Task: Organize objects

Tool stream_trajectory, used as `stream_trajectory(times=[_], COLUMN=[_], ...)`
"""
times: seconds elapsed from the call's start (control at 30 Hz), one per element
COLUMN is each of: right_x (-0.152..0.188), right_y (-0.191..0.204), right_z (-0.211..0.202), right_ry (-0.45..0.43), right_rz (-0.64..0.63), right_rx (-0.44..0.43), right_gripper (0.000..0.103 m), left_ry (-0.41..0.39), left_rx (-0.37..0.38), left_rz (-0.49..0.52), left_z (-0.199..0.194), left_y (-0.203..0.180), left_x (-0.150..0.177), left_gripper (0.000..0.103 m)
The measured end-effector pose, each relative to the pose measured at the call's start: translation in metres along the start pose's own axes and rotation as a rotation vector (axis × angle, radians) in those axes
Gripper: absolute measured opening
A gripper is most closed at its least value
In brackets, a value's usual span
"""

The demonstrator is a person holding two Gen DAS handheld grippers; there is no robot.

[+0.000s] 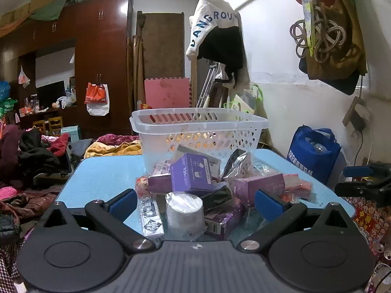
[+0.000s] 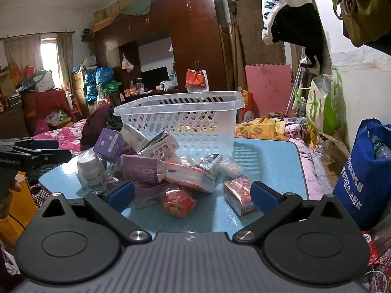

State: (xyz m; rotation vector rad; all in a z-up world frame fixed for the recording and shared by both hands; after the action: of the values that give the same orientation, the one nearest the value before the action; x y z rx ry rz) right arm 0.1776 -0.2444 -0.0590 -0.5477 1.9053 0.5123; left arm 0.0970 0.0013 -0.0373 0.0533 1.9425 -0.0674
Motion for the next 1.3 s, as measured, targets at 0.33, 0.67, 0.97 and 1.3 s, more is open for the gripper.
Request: stream_trajectory(times=[0.33, 0.67, 0.97, 1.3], right_x=[0.0007, 0.0017, 0.0025, 0.0031], right_y=[-0.0002, 0.0001, 0.0, -0.0005], right_z=[0.0001, 0.0005, 0.0005, -0.0001], right_ry=[0.0, 0.004, 0.004, 0.006], right_rz=[0.002, -0.001, -0.001, -0.001], right_rx=[-0.003, -0.004, -0.005, -0.005], right_gripper=[0.103, 0.103, 0.103, 0.103], left_ry=[0.008, 0.017, 0.02, 0.023], left_rx=[0.004, 0.008, 0.007, 0.007], left_rz=[0.0, -0.002, -0.002, -0.003], left_z=[0.0018, 0.0043, 0.0045, 0.0056], left_y=[-0.0012, -0.0019, -0.0018, -0.0005], left_x=[0.0023, 0.0038, 0.0047, 0.0052], left_gripper=[0.103, 0.103, 0.103, 0.103])
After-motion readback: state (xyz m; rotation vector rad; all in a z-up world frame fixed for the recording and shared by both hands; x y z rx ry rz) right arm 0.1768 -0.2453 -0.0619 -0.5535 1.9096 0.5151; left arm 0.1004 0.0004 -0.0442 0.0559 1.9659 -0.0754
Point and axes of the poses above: each gripper's, at about its wrist camera, not at the fingertips, and z roughly the way its jaws point, y to its left, x to its underside, the point moved 9 cm from there along z, roughly the way its jaws point, and after that the axes turned 5 degrees about x, right-handed, at the moved point
